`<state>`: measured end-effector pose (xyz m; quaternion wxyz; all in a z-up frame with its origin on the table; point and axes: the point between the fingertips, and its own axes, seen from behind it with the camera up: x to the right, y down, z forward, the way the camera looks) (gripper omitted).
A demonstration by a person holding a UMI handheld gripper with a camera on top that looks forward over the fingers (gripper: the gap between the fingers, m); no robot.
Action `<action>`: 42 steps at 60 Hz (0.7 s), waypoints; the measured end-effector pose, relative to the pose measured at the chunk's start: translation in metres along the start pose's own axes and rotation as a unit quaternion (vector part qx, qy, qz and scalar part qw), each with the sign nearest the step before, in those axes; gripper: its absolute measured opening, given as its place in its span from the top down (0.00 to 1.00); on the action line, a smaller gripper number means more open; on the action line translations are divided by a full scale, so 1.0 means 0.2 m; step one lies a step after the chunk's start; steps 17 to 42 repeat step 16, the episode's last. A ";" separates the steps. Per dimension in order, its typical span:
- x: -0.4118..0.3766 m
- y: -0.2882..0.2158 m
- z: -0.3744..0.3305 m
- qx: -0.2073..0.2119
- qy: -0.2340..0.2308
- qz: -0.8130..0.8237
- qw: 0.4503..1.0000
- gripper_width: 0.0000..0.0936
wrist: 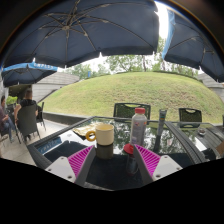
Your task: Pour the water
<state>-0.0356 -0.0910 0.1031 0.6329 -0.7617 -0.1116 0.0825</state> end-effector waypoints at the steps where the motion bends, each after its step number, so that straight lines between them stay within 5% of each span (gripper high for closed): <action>1: 0.01 0.01 0.00 -0.003 0.003 -0.004 1.000 0.13; 42: -0.04 0.17 0.05 -0.025 -0.019 0.000 1.000 0.15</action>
